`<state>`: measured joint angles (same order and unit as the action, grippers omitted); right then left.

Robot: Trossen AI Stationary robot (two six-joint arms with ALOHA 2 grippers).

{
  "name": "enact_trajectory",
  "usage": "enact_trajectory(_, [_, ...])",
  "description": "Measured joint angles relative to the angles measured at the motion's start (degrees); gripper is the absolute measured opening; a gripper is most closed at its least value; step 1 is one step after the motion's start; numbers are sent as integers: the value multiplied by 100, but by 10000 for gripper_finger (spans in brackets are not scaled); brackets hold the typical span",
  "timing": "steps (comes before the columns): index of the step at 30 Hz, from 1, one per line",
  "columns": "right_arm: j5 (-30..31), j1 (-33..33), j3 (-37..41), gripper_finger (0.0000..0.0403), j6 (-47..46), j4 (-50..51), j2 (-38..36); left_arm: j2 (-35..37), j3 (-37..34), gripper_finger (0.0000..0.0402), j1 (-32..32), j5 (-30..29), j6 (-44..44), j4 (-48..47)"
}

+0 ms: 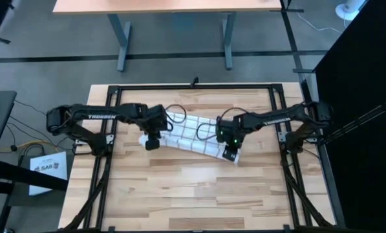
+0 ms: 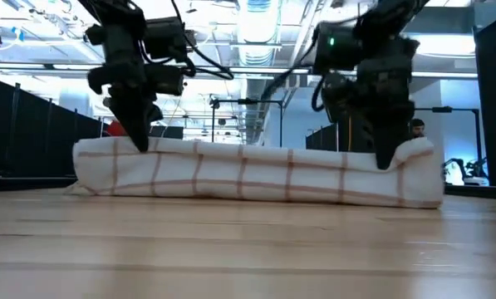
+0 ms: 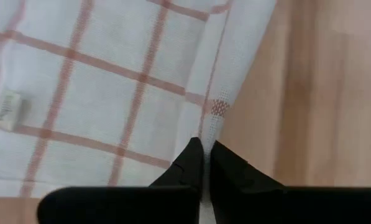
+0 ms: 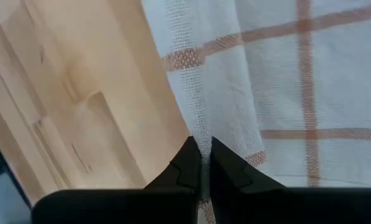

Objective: Roll towel
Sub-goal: Roll the white squared towel

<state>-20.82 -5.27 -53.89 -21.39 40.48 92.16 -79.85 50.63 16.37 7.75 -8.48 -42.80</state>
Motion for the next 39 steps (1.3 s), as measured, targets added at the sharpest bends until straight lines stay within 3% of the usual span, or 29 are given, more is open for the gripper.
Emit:
enact_trajectory(7, [-392, -1092, 311, 6, 623, -101, -4, -181, -20, 0, 774, 271, -508, 347])
enact_trajectory(16, [-878, -2285, 317, 6, 1385, -97, -4, -1427, -13, 0, 1239, 590, -1059, 466])
enact_trajectory(25, [-981, -2674, 513, 6, 1649, -206, 0, -1607, 85, 0, 1302, 589, -1138, 647])
enact_trajectory(29, [-877, -2672, 513, 41, 1693, -245, 0, -1560, 338, 16, 1300, 413, -1046, 395])
enact_trajectory(35, [-28, -2748, 444, 114, 1863, -151, 0, -1543, 727, 91, 1302, -45, -1074, 32])
enact_trajectory(39, [105, -2844, 444, 143, 1978, -131, 0, -1478, 1058, 130, 1315, -573, -1012, -315])
